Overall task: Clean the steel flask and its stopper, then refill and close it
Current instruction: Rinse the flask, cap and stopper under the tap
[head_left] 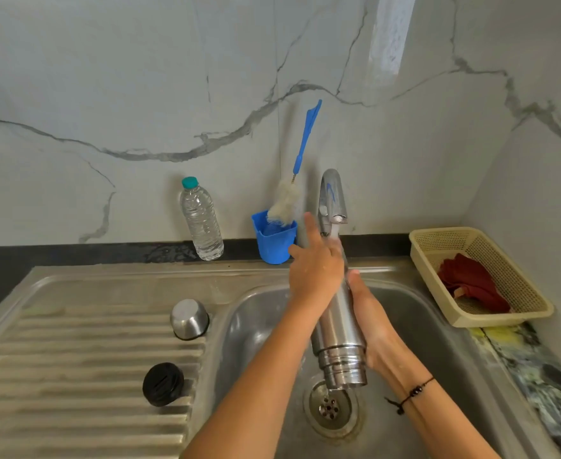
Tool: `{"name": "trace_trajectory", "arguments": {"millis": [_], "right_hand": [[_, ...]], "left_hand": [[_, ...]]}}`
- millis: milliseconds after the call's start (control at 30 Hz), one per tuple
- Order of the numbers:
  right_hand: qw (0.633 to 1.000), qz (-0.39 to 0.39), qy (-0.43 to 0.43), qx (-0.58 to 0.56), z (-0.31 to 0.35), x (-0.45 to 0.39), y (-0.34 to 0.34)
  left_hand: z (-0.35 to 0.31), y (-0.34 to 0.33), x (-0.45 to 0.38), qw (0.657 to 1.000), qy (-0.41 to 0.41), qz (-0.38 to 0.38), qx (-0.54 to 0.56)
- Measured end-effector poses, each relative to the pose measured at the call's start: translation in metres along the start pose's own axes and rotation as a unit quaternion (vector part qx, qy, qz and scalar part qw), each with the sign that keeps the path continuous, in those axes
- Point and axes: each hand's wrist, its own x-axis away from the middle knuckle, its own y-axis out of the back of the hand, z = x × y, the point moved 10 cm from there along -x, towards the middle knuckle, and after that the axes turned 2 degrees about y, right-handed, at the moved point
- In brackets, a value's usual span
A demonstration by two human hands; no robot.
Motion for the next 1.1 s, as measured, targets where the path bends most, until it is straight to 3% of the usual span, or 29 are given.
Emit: {"name": "trace_trajectory", "arguments": {"millis": [167, 267, 367, 533, 667, 767, 900, 1000, 1100], "right_hand": [[1.000, -0.012, -0.009, -0.001, -0.002, 0.004, 0.008], [0.998, 0.005, -0.034, -0.046, -0.014, 0.006, 0.006], [0.994, 0.008, -0.062, -0.087, -0.025, 0.003, 0.008], [0.990, 0.024, -0.071, -0.116, -0.020, -0.005, 0.004], [0.995, 0.035, -0.009, -0.095, 0.006, -0.017, 0.001], [0.996, 0.046, 0.010, -0.075, 0.012, -0.016, 0.000], [0.997, 0.056, 0.045, -0.026, 0.003, -0.007, -0.003], [0.989, 0.052, 0.127, 0.047, 0.004, 0.000, -0.001], [0.976, 0.036, 0.179, 0.115, 0.005, 0.009, -0.002]], "left_hand": [[0.015, -0.007, -0.017, 0.990, 0.073, 0.005, 0.119], [0.035, -0.018, -0.030, 0.957, 0.134, 0.021, 0.256], [0.047, -0.021, -0.037, 0.943, 0.168, 0.026, 0.287], [0.020, -0.020, -0.010, 0.994, -0.004, 0.029, 0.110], [0.018, -0.042, 0.048, 0.990, -0.131, 0.052, -0.005], [0.027, -0.047, 0.079, 0.984, -0.165, 0.054, -0.037], [0.032, -0.027, 0.049, 0.985, -0.080, 0.052, 0.147], [0.037, -0.013, 0.010, 0.963, 0.002, 0.050, 0.264], [0.036, -0.008, -0.009, 0.951, 0.046, 0.035, 0.303]]}}
